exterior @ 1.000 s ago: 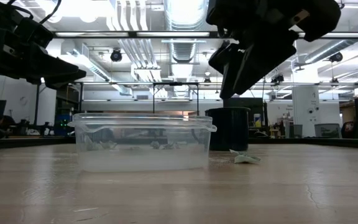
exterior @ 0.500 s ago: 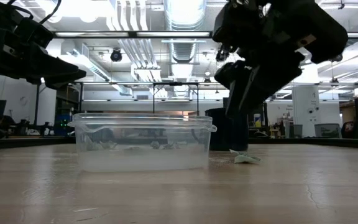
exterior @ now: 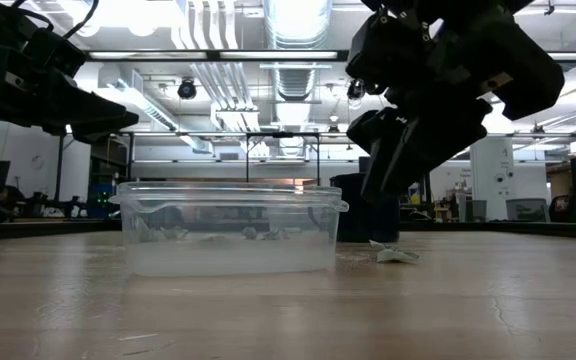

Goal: Pick and place Stevia / Truvia into bins
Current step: Put the stevia packet into the top transparent container

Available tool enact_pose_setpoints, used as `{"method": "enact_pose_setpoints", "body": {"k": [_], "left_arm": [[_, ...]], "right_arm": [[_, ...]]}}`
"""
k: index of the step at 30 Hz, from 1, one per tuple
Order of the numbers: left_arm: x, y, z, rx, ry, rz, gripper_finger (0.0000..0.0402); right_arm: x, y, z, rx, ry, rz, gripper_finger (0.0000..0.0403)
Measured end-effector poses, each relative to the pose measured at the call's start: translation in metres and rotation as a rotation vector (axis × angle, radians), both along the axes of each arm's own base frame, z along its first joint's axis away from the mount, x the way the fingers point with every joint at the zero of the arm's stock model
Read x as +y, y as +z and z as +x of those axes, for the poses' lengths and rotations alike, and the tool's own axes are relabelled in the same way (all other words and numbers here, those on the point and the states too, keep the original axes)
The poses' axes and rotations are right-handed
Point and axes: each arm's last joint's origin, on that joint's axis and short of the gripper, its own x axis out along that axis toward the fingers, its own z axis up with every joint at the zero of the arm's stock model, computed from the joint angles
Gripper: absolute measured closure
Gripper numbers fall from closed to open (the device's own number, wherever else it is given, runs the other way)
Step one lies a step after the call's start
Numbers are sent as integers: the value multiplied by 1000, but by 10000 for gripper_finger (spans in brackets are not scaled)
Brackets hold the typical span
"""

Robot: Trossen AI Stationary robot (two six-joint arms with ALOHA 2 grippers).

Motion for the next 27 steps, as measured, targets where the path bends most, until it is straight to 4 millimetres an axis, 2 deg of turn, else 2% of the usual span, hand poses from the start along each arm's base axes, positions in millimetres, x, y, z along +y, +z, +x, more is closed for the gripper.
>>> {"method": "enact_pose_setpoints", "body": {"k": [8, 15, 20, 27], "left_arm": [[0, 0, 0, 0, 0, 0, 269], [0, 0, 0, 0, 0, 0, 269], [0, 0, 0, 0, 0, 0, 269], [0, 0, 0, 0, 0, 0, 269]], "right_arm": [[0, -5, 1, 5, 1, -2, 262], [2, -39, 6, 96, 7, -20, 262], [3, -53, 10, 120, 11, -30, 262], [2, -51, 9, 118, 7, -27, 271]]}}
